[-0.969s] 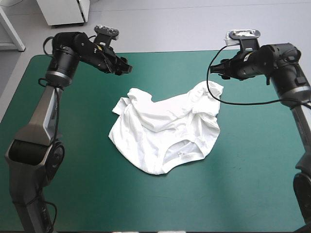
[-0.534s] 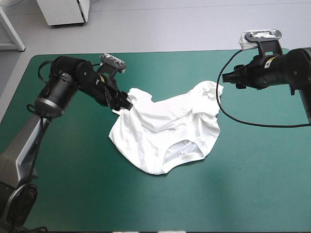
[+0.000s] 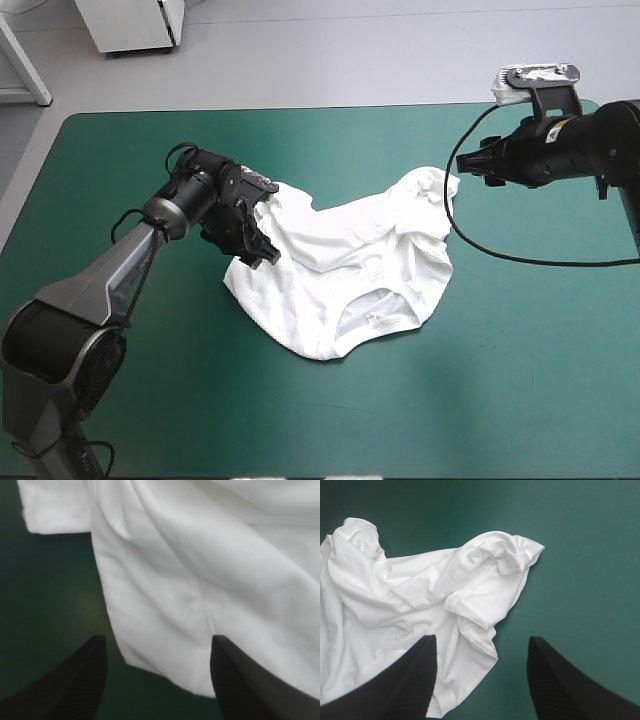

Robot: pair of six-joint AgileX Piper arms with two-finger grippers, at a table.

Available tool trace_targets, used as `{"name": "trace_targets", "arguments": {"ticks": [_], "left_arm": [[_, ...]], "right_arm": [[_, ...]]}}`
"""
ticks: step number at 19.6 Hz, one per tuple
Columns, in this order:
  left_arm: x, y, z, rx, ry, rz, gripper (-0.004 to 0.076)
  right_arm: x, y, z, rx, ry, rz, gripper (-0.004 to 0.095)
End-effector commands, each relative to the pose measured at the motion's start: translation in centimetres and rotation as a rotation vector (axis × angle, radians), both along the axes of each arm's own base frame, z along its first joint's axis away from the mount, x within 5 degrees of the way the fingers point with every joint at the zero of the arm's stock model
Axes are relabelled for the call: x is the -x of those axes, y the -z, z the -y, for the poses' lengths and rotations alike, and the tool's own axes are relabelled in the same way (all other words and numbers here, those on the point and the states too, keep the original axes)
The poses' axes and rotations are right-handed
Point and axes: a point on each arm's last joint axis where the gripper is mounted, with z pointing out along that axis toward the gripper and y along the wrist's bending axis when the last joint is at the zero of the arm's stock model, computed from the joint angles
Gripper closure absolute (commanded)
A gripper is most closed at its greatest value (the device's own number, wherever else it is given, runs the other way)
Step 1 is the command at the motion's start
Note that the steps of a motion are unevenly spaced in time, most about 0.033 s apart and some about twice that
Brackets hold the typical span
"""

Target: Fold the cloth

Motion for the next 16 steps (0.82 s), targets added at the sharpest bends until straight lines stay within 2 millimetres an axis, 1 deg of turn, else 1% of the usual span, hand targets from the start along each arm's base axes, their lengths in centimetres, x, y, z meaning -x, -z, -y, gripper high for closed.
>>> {"name": "trace_targets", "arguments": {"ticks": [1, 2, 4, 5, 7, 8, 9, 11, 13, 14, 15, 16], "left_arm": [[-0.9, 0.2, -0.5, 0.017, -0.044, -0.001, 0.0283], [-1.3, 0.6, -0.9, 0.013, -0.059, -0.006, 0.0283], [-2.2, 0.8, -2.4, 0.026, -0.109, 0.019, 0.0283], [-2.7, 0.7, -3.5, 0.055, -0.146, 0.031, 0.0283], [-3.1, 0.7, -4.5, 0.115, -0.178, 0.019, 0.0295], [-3.2, 0.7, -4.7, 0.127, -0.180, 0.017, 0.0318], [-3.2, 0.8, -4.5, 0.142, -0.180, 0.016, 0.0345], [-3.4, 1.9, -3.6, 0.183, -0.164, -0.027, 0.0388], [-3.5, 3.4, -2.6, 0.146, -0.133, -0.064, 0.0395], [-3.6, 4.6, -2.0, 0.118, -0.129, -0.094, 0.0396], [-3.6, 5.3, -1.8, 0.114, -0.139, -0.109, 0.0397], [-3.8, 6.3, -1.5, 0.108, -0.154, -0.130, 0.0430]], "right_arm": [[1.2, -2.0, 0.2, -0.025, -0.004, 0.092, 0.0401], [1.2, -2.0, 0.2, -0.025, -0.004, 0.092, 0.0401], [1.2, -2.0, 0.2, -0.025, -0.004, 0.092, 0.0401], [1.2, -2.0, 0.2, -0.026, -0.003, 0.094, 0.0404], [1.1, -2.0, 0.2, -0.026, -0.001, 0.105, 0.0444], [1.1, -2.0, 0.2, -0.026, 0.000, 0.110, 0.0466], [1.1, -2.1, 0.2, -0.027, 0.001, 0.115, 0.0487], [0.7, -1.8, 0.2, -0.026, 0.001, 0.109, 0.0505], [0.3, -1.6, 0.0, -0.032, -0.002, 0.096, 0.0505], [0.3, -1.5, 0.0, -0.035, -0.005, 0.093, 0.0505], [0.4, -1.5, 0.0, -0.037, -0.006, 0.092, 0.0505], [0.4, -1.5, 0.0, -0.032, -0.004, 0.088, 0.0506]]}}
